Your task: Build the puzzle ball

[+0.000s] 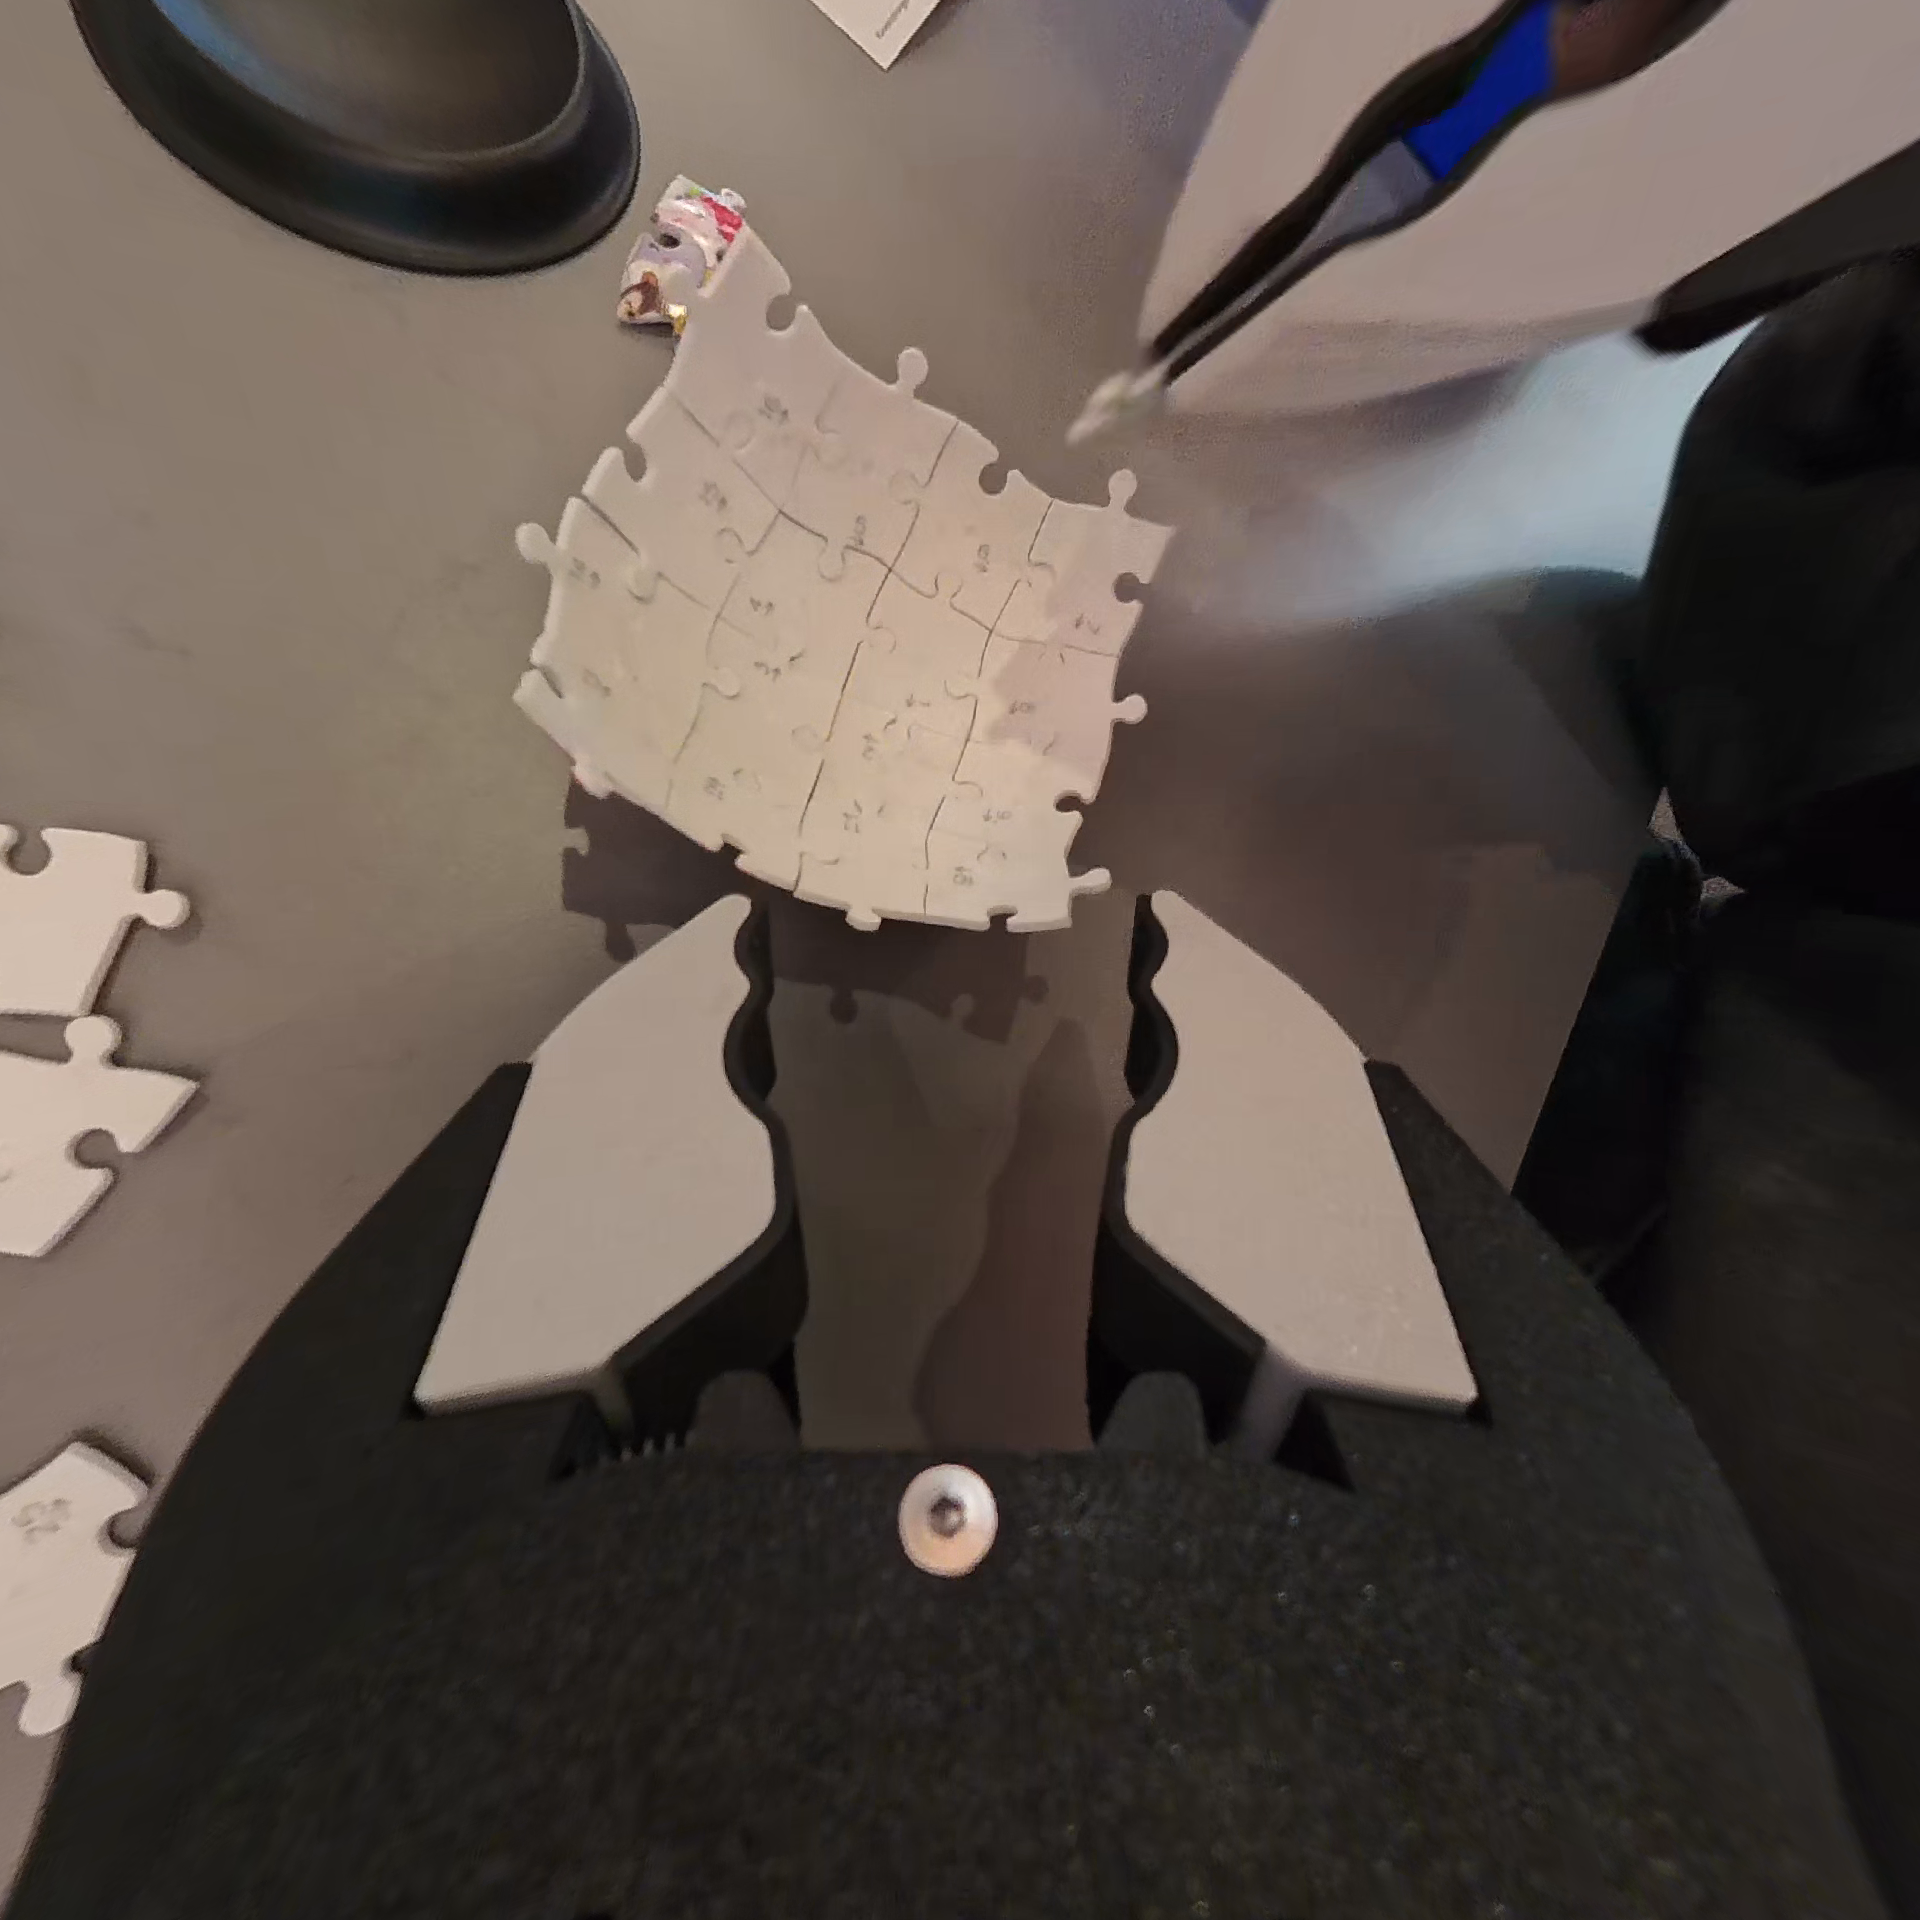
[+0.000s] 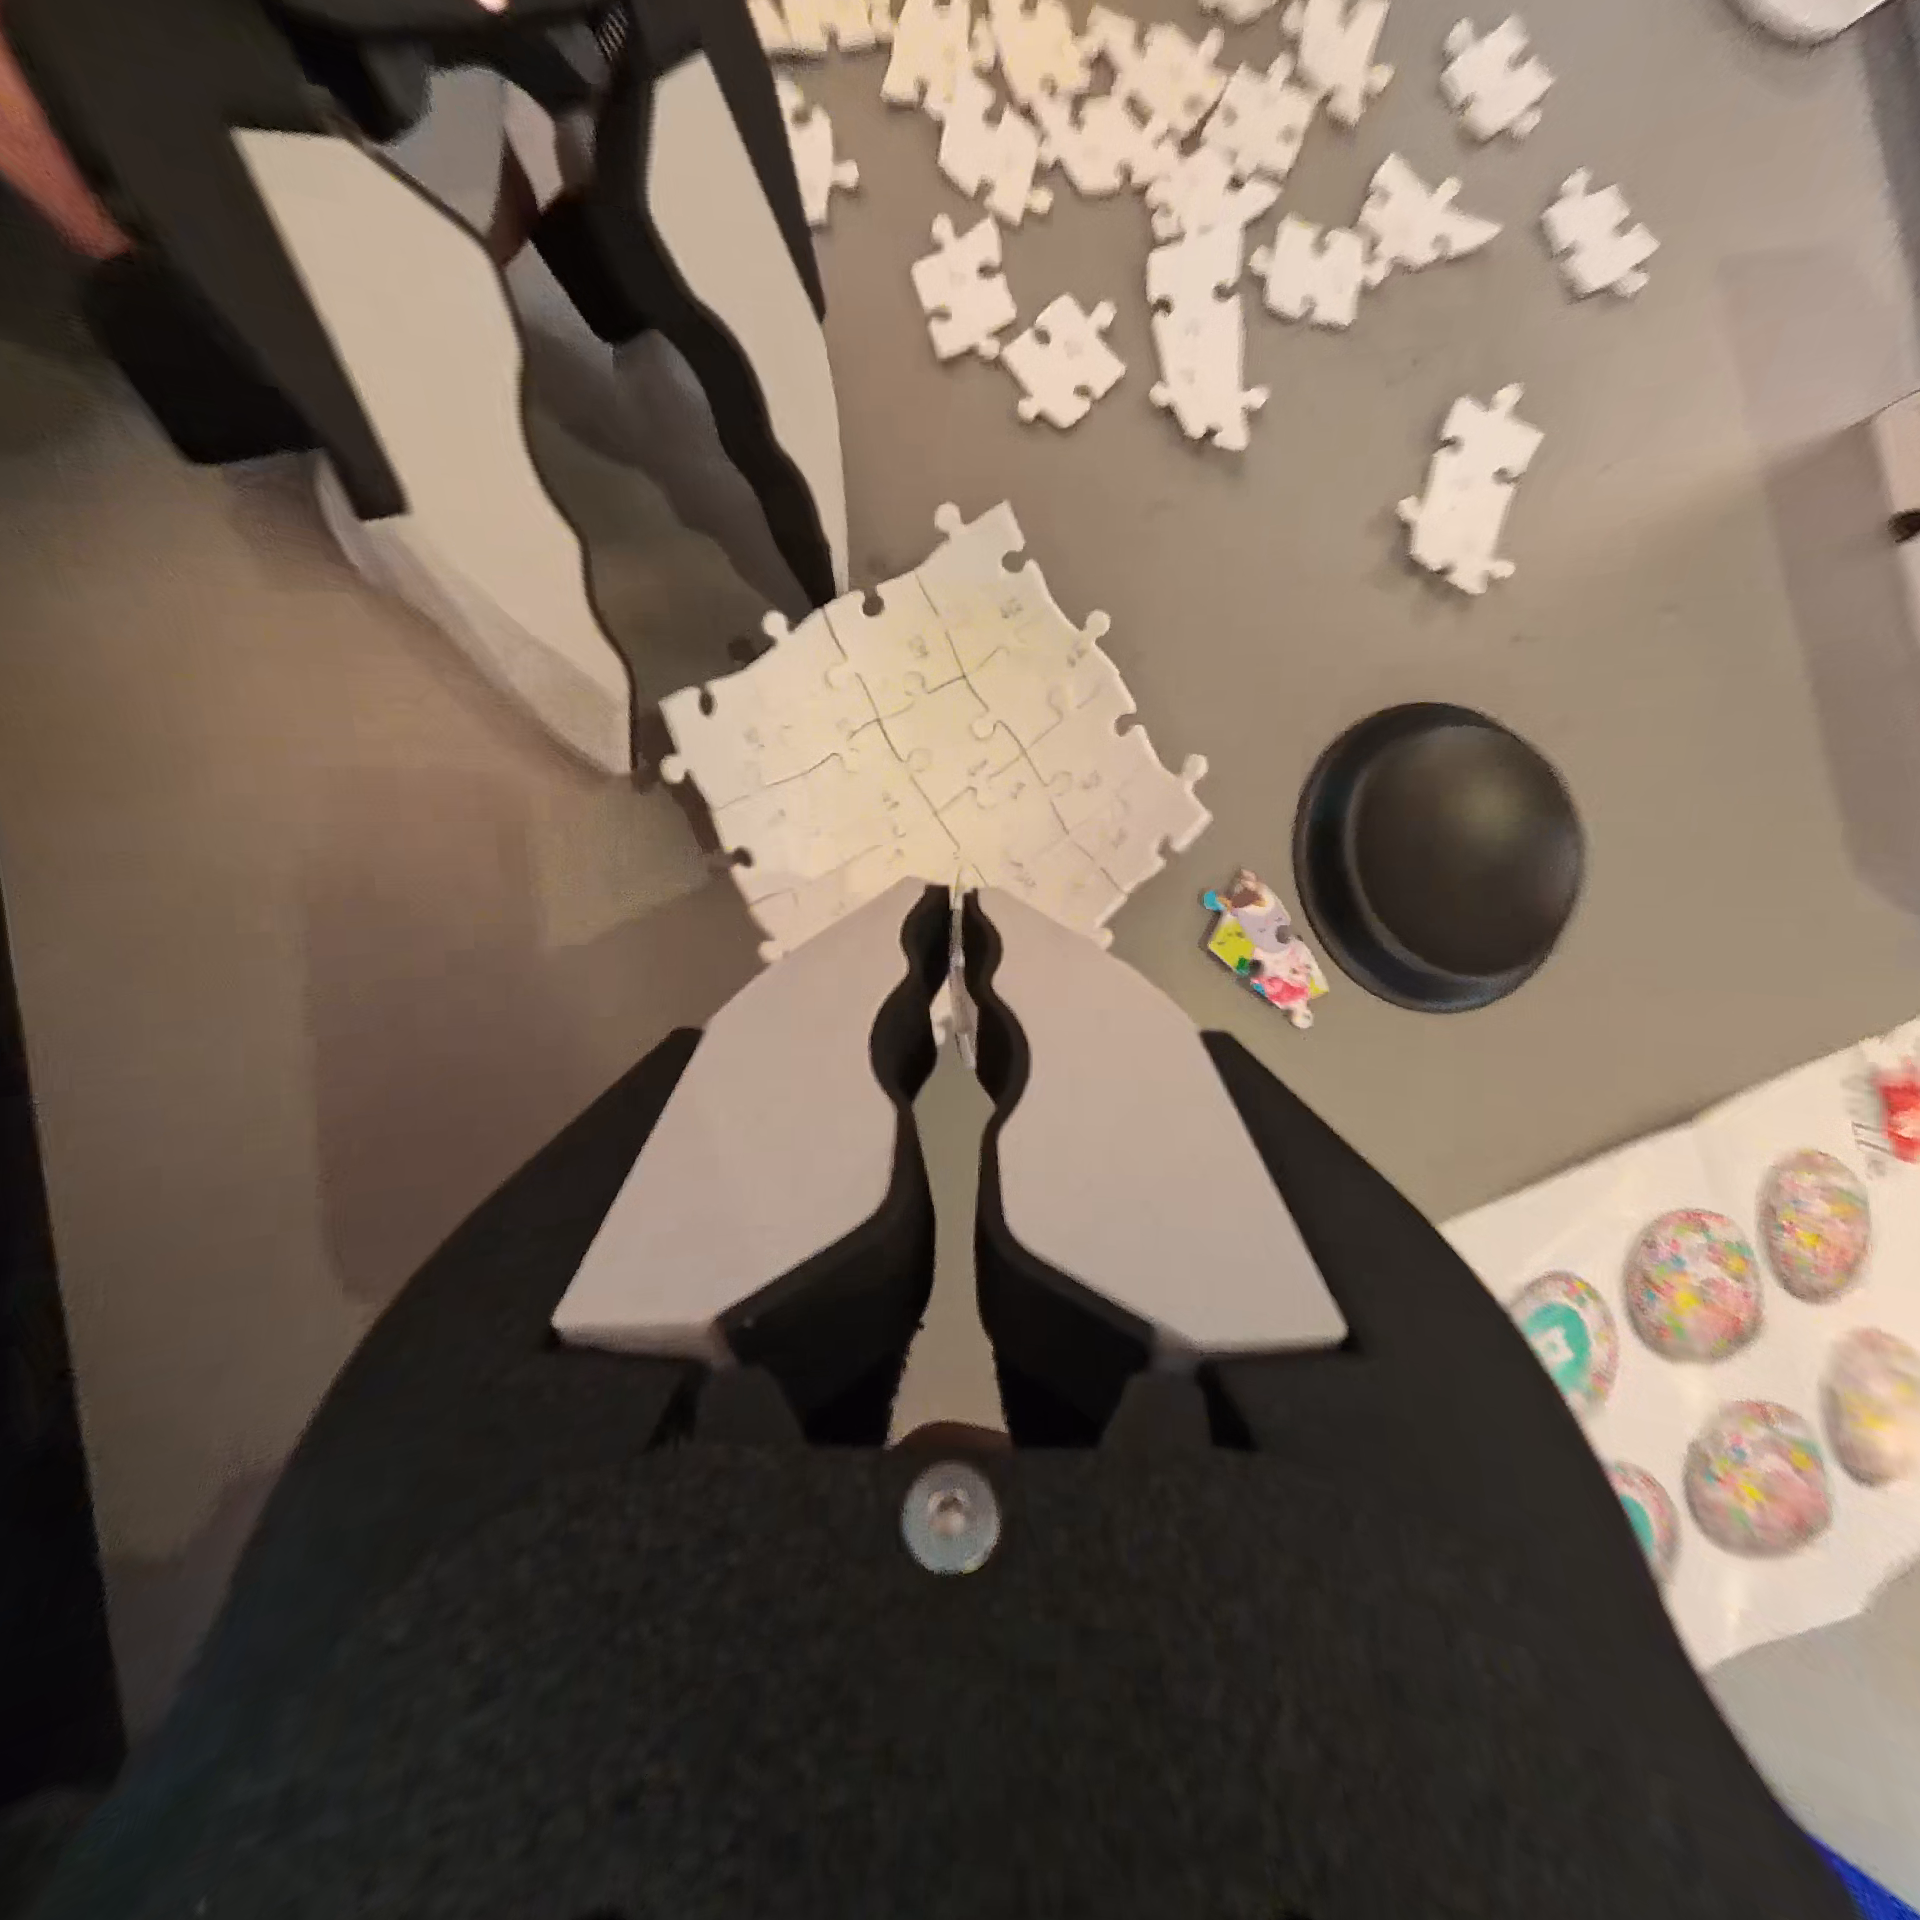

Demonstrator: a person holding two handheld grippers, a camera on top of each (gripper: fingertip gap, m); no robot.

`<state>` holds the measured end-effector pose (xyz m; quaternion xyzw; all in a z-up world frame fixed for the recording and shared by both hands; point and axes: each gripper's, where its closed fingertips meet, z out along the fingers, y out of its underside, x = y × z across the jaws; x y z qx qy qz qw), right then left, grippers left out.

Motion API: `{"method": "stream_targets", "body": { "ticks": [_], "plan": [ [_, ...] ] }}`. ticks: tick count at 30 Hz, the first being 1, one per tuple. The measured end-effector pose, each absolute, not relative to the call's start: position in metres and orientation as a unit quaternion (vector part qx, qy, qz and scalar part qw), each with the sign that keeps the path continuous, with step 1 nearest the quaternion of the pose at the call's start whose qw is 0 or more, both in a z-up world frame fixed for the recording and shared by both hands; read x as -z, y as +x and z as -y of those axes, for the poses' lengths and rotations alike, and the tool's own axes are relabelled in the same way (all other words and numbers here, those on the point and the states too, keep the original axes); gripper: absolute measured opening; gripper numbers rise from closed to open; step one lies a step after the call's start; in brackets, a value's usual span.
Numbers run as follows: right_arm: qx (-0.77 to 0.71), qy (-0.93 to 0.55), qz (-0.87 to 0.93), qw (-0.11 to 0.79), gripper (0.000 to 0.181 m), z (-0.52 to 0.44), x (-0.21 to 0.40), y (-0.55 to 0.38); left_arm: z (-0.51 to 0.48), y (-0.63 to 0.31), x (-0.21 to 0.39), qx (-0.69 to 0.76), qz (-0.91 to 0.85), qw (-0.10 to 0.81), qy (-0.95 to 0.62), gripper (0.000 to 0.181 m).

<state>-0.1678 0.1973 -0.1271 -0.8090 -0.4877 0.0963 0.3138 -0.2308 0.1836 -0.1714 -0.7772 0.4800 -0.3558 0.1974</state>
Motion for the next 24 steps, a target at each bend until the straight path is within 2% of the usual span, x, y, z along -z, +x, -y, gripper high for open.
{"method": "stream_targets", "body": {
  "ticks": [5,10,15,17,24],
  "plan": [
    [-0.041,-0.774,0.487,0.403,0.002,-0.177,0.104,-0.135,-0.183,-0.23,0.174,0.352,-0.483,0.194,-0.778,0.066],
    [-0.018,-0.795,0.482,0.367,0.002,-0.165,0.155,-0.112,-0.182,-0.232,0.173,0.35,-0.485,0.194,-0.777,0.065],
    [-0.023,-0.781,0.496,0.379,0.002,-0.159,0.175,-0.112,-0.184,-0.236,0.174,0.34,-0.487,0.197,-0.78,0.065],
    [-0.039,-0.785,0.489,0.379,0.01,-0.155,0.177,-0.111,-0.186,-0.237,0.174,0.339,-0.483,0.2,-0.782,0.065],
    [-0.098,-0.803,0.407,0.424,0.014,-0.161,0.137,-0.095,-0.187,-0.237,0.174,0.348,-0.477,0.196,-0.783,0.066]
  ]
}}
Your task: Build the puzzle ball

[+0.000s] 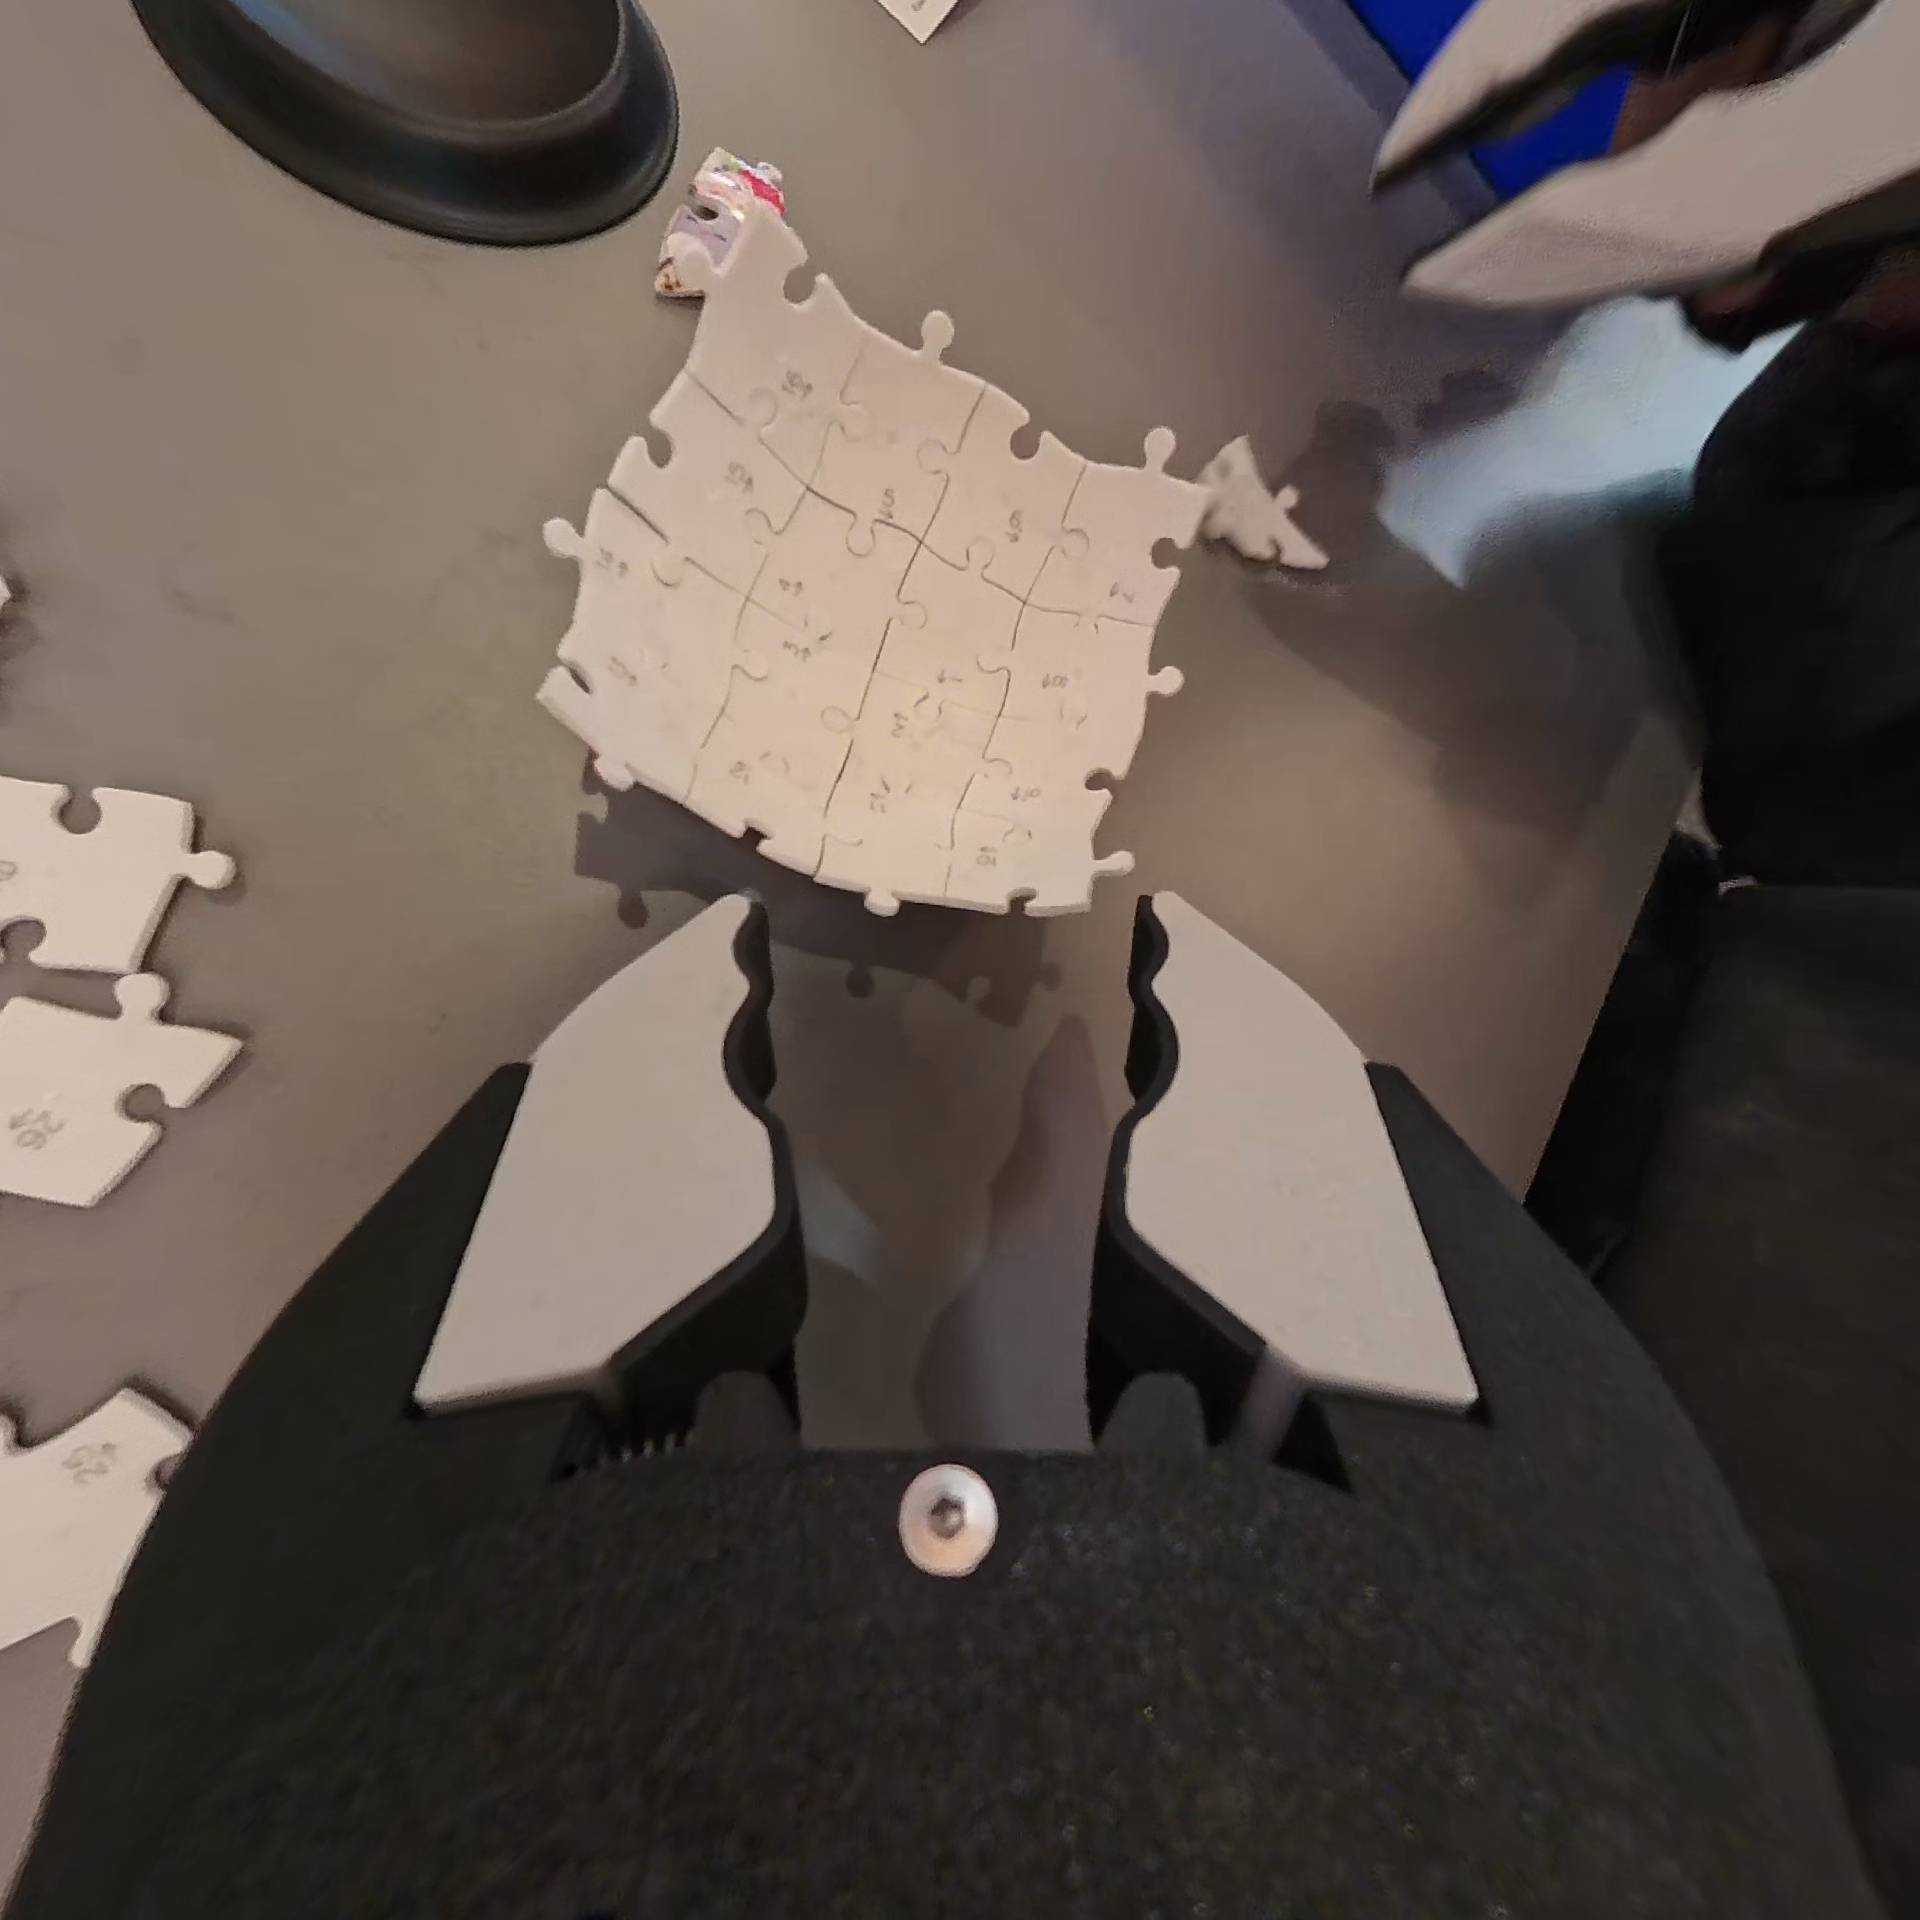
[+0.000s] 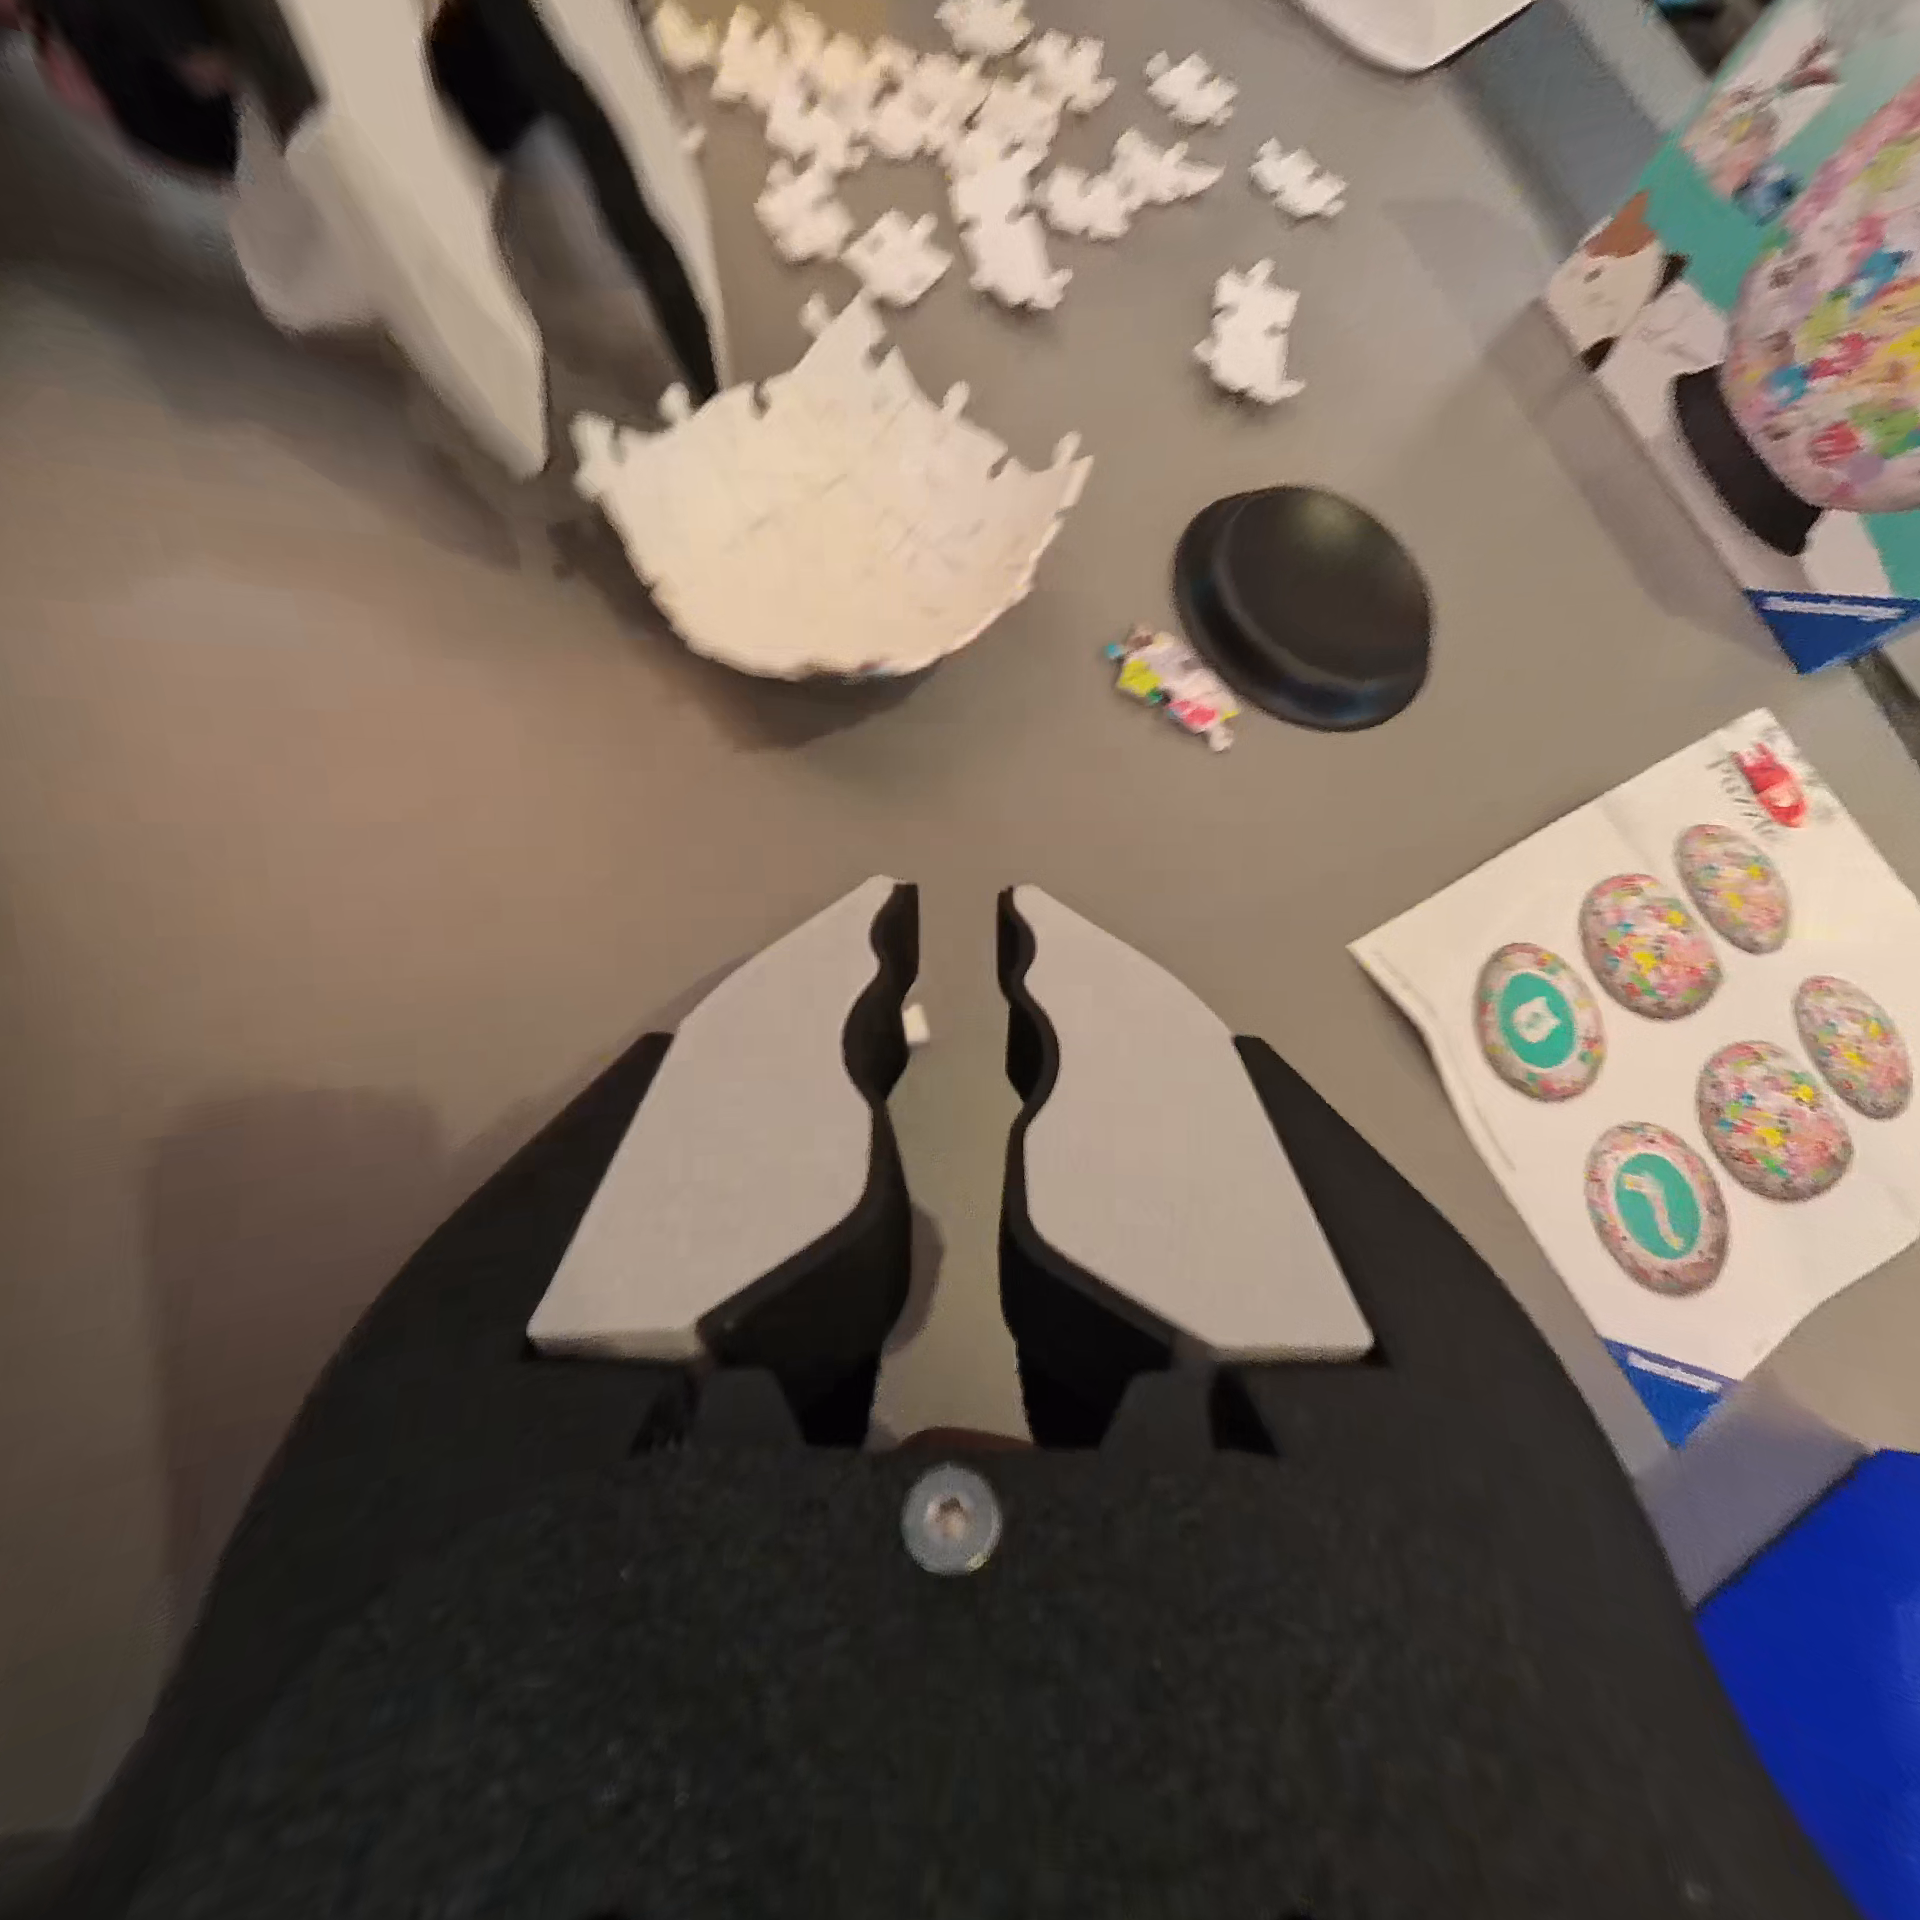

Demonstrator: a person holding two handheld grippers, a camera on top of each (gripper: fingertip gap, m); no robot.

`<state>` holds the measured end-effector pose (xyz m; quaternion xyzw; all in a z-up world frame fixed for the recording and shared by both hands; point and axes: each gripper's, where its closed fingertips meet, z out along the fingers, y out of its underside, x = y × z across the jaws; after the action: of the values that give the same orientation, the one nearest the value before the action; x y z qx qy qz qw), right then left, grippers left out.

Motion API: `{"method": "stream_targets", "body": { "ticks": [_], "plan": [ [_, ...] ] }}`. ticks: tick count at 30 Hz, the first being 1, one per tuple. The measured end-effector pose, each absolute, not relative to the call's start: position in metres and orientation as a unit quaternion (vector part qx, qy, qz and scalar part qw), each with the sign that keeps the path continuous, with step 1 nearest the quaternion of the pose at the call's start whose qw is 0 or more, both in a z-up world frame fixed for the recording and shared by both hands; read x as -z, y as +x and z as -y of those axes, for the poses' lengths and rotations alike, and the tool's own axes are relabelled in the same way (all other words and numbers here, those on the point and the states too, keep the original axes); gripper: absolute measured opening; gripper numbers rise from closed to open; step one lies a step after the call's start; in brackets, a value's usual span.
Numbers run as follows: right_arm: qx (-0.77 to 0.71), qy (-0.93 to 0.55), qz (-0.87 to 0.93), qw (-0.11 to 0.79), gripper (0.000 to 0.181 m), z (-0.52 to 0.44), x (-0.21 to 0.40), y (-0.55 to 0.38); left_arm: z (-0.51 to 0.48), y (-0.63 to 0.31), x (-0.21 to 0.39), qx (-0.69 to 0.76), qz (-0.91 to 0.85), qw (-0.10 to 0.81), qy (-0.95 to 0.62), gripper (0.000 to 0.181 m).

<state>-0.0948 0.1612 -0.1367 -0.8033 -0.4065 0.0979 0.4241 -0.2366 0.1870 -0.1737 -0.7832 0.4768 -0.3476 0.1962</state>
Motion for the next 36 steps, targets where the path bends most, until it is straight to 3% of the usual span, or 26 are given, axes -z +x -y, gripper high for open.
{"method": "stream_targets", "body": {
  "ticks": [4,8,17,23,30,36],
  "plan": [
    [-0.19,-0.835,0.365,0.365,0.028,-0.196,0.135,-0.105,-0.191,-0.237,0.174,0.359,-0.463,0.189,-0.788,0.067],
    [-0.294,-0.833,0.341,0.323,0.025,-0.228,0.138,-0.143,-0.2,-0.241,0.169,0.385,-0.436,0.19,-0.791,0.066],
    [-0.191,-0.868,0.384,0.25,0.014,-0.253,0.182,-0.159,-0.203,-0.249,0.17,0.405,-0.412,0.18,-0.796,0.066],
    [-0.235,-0.875,0.355,0.23,0.013,-0.241,0.185,-0.172,-0.194,-0.261,0.166,0.415,-0.406,0.18,-0.794,0.063],
    [-0.294,-0.884,0.304,0.199,0.013,-0.212,0.191,-0.201,-0.166,-0.28,0.183,0.268,-0.507,0.255,-0.779,0.116],
    [-0.332,-0.876,0.287,0.202,0.011,-0.195,0.19,-0.223,-0.153,-0.27,0.196,0.245,-0.554,0.255,-0.754,0.122]
  ]
}}
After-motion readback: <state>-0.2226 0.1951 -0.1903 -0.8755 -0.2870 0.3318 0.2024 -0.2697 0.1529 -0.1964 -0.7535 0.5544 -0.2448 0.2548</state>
